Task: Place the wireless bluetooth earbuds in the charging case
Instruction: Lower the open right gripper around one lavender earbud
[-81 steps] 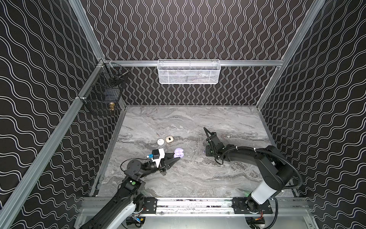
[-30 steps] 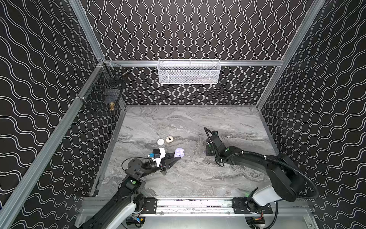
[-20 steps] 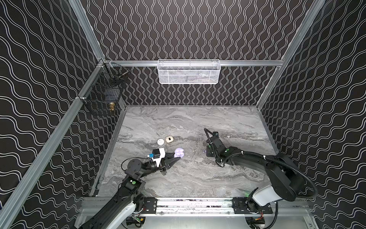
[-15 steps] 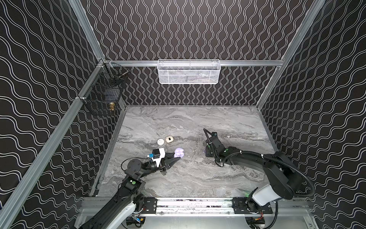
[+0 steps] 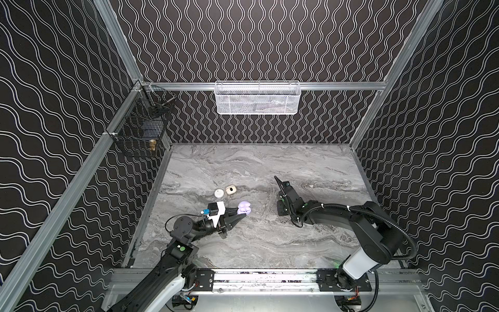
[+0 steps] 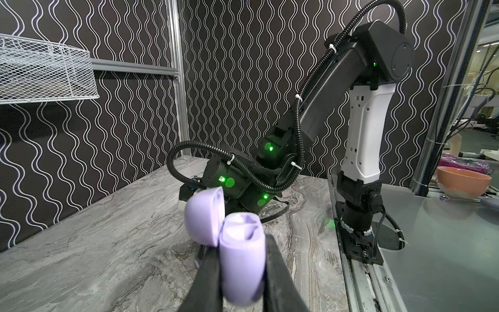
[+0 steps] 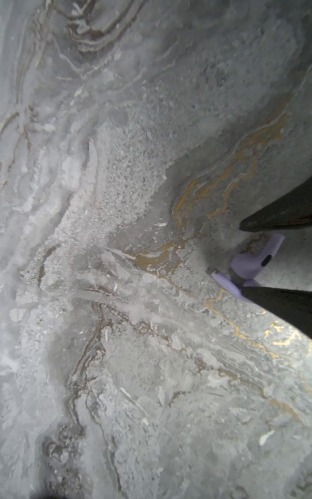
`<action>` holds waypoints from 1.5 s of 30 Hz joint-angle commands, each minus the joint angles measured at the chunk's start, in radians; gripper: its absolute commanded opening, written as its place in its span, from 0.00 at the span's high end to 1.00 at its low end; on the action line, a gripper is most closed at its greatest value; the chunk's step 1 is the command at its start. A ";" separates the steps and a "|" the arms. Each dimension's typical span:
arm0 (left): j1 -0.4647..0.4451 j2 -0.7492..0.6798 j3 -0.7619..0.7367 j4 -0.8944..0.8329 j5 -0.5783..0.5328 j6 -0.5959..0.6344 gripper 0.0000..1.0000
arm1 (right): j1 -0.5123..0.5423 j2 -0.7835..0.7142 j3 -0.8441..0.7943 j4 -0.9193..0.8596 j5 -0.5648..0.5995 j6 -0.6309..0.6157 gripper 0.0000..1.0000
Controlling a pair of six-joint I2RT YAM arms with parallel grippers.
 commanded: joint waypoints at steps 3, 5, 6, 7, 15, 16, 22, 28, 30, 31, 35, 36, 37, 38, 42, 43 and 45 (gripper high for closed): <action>0.000 -0.010 0.003 0.013 0.011 0.005 1.00 | 0.001 0.011 0.002 -0.012 0.000 0.013 0.68; 0.000 -0.012 0.003 0.013 0.011 0.005 1.00 | 0.001 0.007 -0.001 -0.010 -0.008 0.024 0.70; 0.000 -0.013 0.003 0.013 0.011 0.005 1.00 | 0.002 0.008 0.001 -0.017 -0.007 0.033 0.71; 0.000 -0.013 0.004 0.013 0.010 0.005 1.00 | 0.001 0.010 0.005 -0.029 -0.001 0.042 0.73; 0.000 -0.031 -0.002 0.006 0.017 -0.012 1.00 | 0.001 -0.040 -0.046 -0.011 -0.001 0.081 0.72; 0.000 -0.041 0.000 -0.001 0.017 -0.012 1.00 | 0.002 -0.045 -0.052 -0.007 -0.006 0.082 0.72; 0.001 -0.108 0.002 -0.062 0.001 -0.008 1.00 | 0.003 -0.051 -0.073 0.019 -0.032 0.090 0.73; 0.000 -0.115 0.001 -0.072 0.000 -0.006 1.00 | 0.004 -0.073 -0.094 0.037 -0.055 0.105 0.67; 0.000 -0.110 0.002 -0.068 0.002 -0.010 1.00 | 0.004 -0.073 -0.097 0.039 -0.052 0.109 0.67; 0.000 -0.109 0.003 -0.068 0.004 -0.011 1.00 | 0.004 -0.071 -0.098 0.039 -0.050 0.109 0.67; 0.000 -0.115 0.005 -0.078 -0.001 -0.007 1.00 | 0.005 -0.068 -0.093 0.034 -0.047 0.115 0.69; 0.000 -0.117 0.004 -0.079 -0.005 -0.005 1.00 | 0.005 -0.066 -0.091 0.032 -0.044 0.118 0.70; 0.000 -0.116 0.005 -0.080 -0.005 -0.005 1.00 | 0.004 -0.067 -0.088 0.028 -0.039 0.120 0.71; 0.000 -0.116 0.004 -0.080 -0.006 -0.003 1.00 | 0.005 -0.065 -0.084 0.024 -0.038 0.122 0.71; 0.000 -0.104 0.007 -0.072 -0.004 -0.002 1.00 | 0.004 -0.060 -0.078 0.022 -0.039 0.128 0.74; 0.000 -0.103 0.008 -0.071 -0.002 -0.003 1.00 | 0.005 -0.059 -0.077 0.023 -0.043 0.132 0.75; 0.000 -0.102 0.009 -0.073 -0.001 -0.001 1.00 | 0.005 -0.056 -0.077 0.022 -0.044 0.134 0.76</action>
